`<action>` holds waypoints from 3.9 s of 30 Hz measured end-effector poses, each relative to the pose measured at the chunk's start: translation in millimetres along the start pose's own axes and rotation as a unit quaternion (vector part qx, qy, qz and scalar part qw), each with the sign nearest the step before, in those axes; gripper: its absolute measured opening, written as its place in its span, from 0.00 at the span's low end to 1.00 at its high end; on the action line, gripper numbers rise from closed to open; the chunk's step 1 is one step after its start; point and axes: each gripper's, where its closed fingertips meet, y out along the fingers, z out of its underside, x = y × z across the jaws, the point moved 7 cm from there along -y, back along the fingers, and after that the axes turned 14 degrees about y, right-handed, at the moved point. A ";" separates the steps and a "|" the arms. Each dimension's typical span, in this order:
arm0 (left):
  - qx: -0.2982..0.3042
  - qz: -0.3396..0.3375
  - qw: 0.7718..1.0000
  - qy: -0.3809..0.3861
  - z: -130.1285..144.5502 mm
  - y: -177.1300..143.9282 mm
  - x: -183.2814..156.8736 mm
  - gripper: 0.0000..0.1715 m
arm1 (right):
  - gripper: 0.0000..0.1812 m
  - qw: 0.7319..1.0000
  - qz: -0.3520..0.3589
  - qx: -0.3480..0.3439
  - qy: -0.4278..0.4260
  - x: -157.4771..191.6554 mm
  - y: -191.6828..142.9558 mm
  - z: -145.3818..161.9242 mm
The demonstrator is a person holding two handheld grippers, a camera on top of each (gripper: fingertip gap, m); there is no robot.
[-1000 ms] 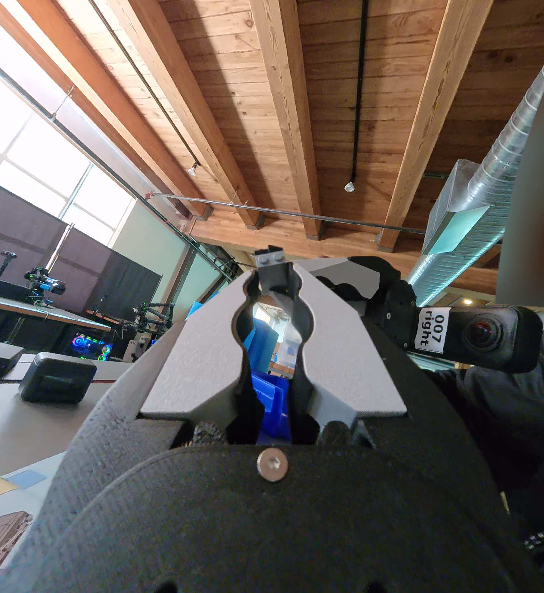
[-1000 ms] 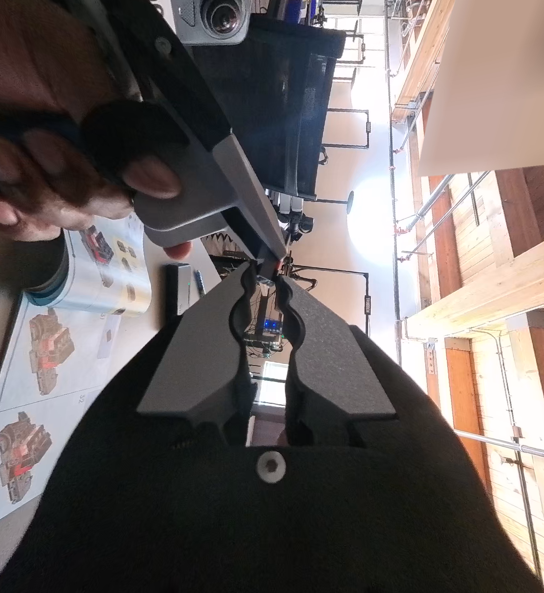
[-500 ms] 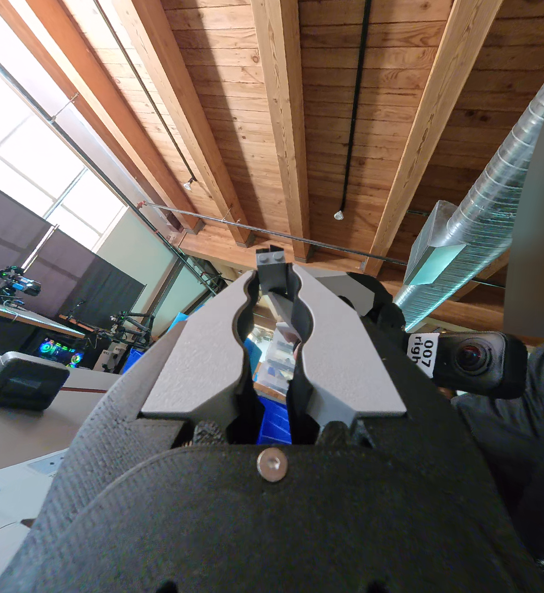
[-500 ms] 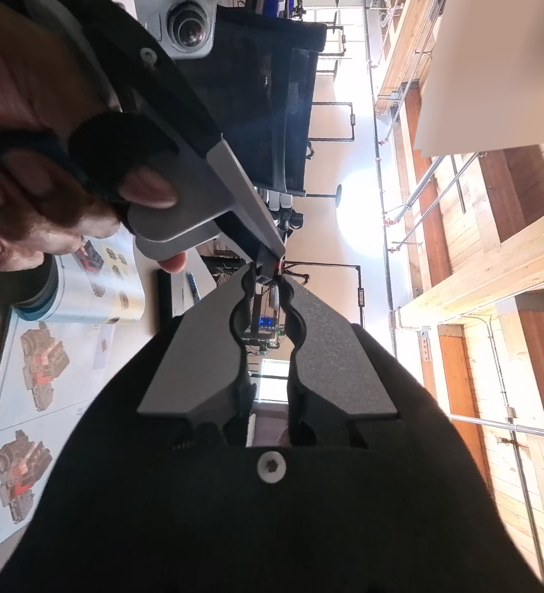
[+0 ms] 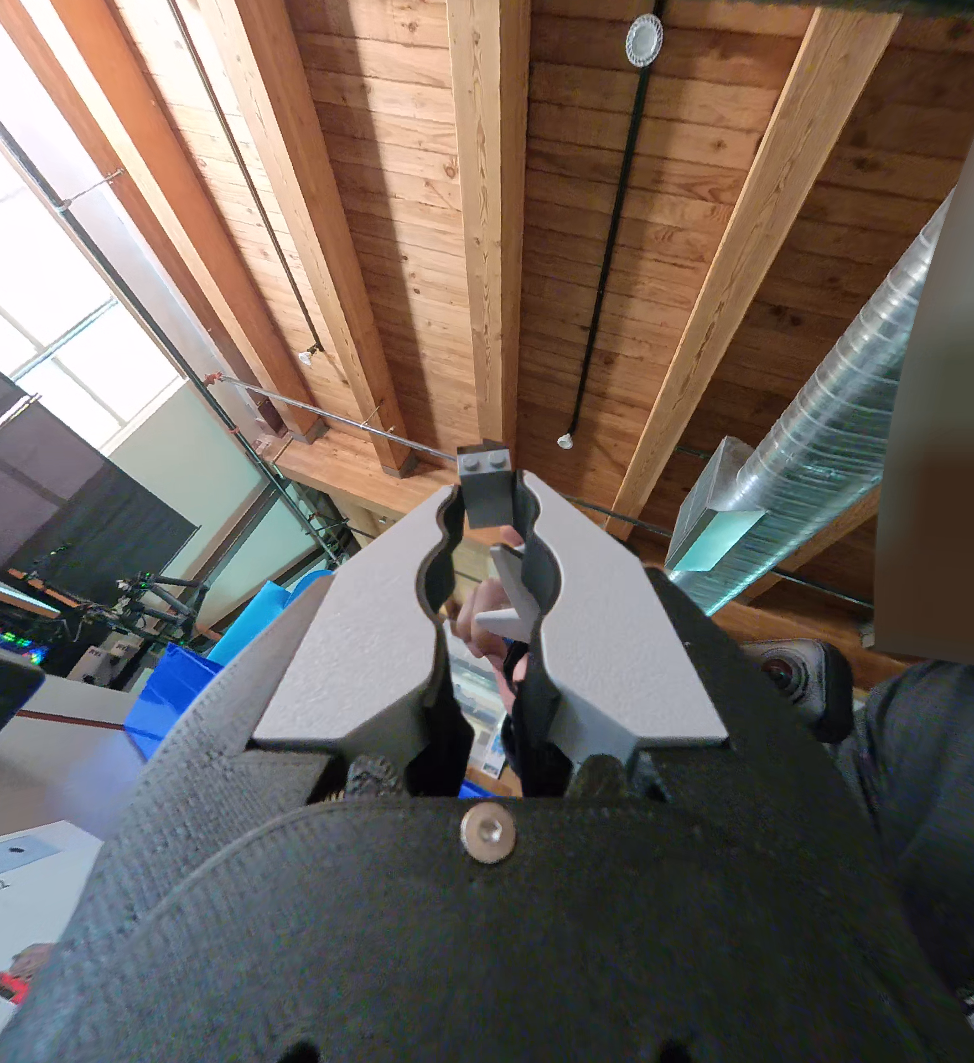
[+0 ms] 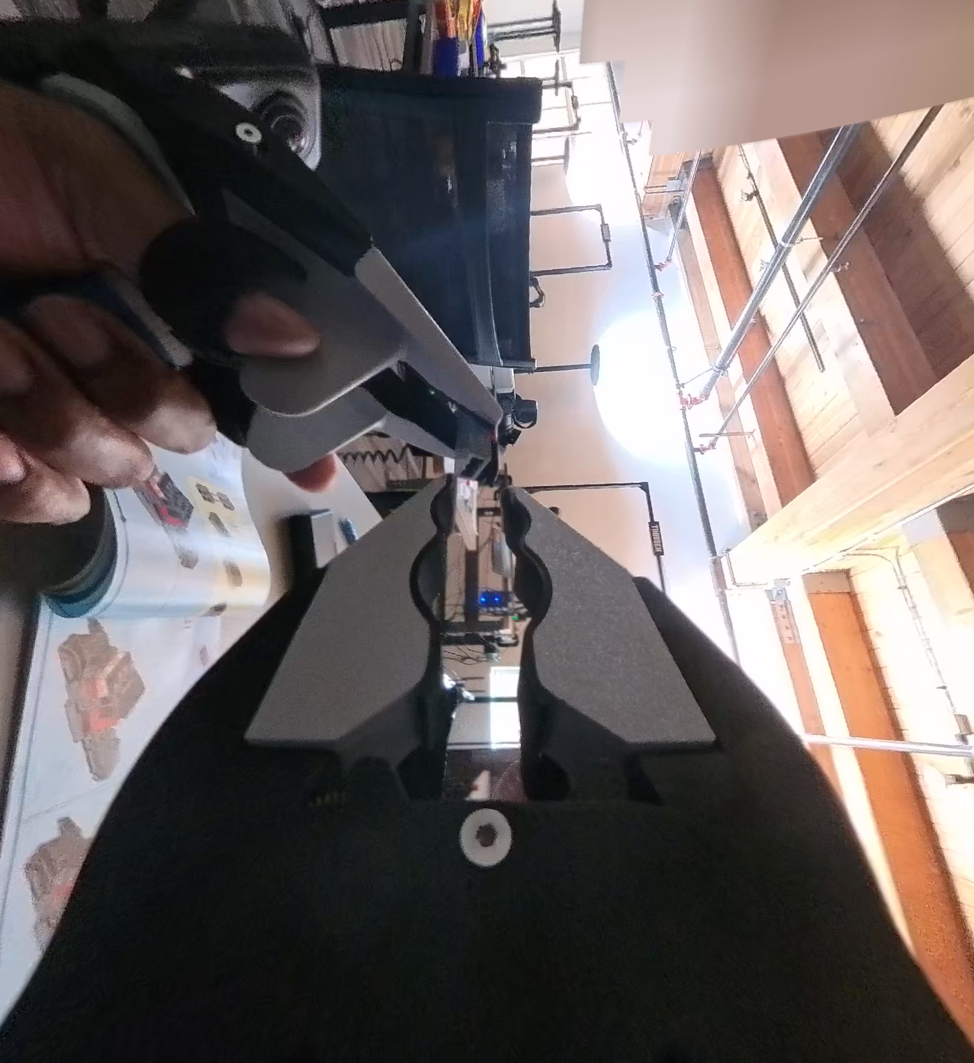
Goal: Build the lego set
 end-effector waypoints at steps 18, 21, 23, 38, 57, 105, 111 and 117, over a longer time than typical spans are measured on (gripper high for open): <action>-0.056 0.032 0.990 -0.124 4.0 -3.1 7.5 0.10 | 0.17 0.995 0.000 -0.037 0.097 1.2 3.4 1.8; -0.059 0.044 0.986 -0.148 4.9 -3.0 8.4 0.10 | 0.16 0.992 -0.002 -0.046 0.114 1.6 4.3 1.1; -0.059 0.051 0.984 -0.160 5.9 -3.4 9.4 0.10 | 0.17 0.992 -0.003 -0.050 0.116 3.0 6.2 1.2; -0.021 0.053 0.973 -0.221 18.1 -1.3 14.7 0.10 | 0.08 0.993 -0.023 -0.042 0.105 1.9 8.9 8.6; -0.021 -0.019 0.972 -0.232 21.2 -8.8 30.1 0.11 | 0.07 0.998 -0.042 0.011 0.045 -0.1 17.8 18.1; 0.137 -0.126 0.982 -0.034 13.9 -17.5 35.3 0.10 | 0.04 0.817 0.089 -0.120 0.556 38.2 9.1 61.8; 0.133 -0.119 0.983 -0.031 13.4 -16.4 33.7 0.10 | 0.09 0.756 0.073 -0.147 0.634 32.5 7.1 69.7; 0.125 -0.106 0.986 -0.022 8.3 -17.2 32.9 0.10 | 0.13 0.653 0.030 -0.163 0.739 26.6 8.6 79.9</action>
